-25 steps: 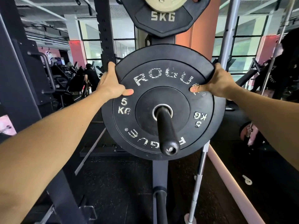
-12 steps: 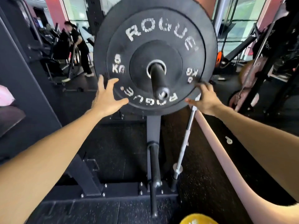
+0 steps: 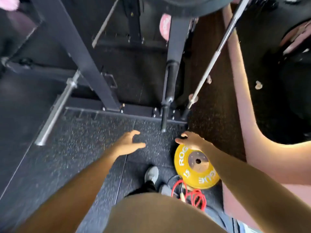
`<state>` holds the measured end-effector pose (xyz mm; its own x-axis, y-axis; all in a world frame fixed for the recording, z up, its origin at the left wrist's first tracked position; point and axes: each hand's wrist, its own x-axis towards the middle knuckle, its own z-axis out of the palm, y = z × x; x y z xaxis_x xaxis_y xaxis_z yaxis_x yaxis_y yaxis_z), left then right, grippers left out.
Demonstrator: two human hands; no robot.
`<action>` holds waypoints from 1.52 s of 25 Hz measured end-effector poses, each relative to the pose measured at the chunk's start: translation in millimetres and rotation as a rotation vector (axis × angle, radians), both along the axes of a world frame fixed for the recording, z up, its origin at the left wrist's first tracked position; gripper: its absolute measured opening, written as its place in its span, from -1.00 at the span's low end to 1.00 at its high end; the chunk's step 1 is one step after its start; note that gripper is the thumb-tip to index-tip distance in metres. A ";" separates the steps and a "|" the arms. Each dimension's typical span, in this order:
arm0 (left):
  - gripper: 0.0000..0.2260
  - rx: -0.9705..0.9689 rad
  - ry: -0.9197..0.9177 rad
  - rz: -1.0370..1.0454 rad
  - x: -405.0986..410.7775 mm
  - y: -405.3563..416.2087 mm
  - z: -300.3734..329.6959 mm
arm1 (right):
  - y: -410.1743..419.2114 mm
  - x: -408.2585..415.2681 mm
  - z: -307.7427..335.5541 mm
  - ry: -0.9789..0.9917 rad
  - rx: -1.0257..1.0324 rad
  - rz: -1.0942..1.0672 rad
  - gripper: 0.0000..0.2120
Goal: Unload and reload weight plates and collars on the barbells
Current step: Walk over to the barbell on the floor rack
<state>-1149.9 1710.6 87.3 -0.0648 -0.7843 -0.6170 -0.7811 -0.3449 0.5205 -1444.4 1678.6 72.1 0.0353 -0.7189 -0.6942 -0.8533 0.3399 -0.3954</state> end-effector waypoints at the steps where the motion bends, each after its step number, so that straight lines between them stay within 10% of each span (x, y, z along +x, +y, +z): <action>1: -0.38 0.060 0.006 0.046 -0.7 29.4 -16.4 | 21.8 3.0 -15.0 0.005 0.054 0.033 -0.41; 7: -0.46 0.399 0.081 0.527 21.1 210.4 -69.6 | 134.2 21.8 -83.1 0.145 0.294 0.480 -0.38; 16: -0.55 0.319 0.158 1.115 121.9 347.8 -83.5 | 113.6 185.4 -72.6 0.162 0.264 0.868 -0.39; 38: -0.42 0.330 0.233 1.210 664.2 370.6 -105.3 | 99.4 833.9 -92.4 0.092 0.279 1.081 -0.34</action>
<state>-485.7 2081.2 -18.0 0.4482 -0.2309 -0.8636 0.2185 -0.9085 0.3563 -610.5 1778.0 -20.4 0.4872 -0.1601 -0.8585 -0.7756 -0.5312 -0.3411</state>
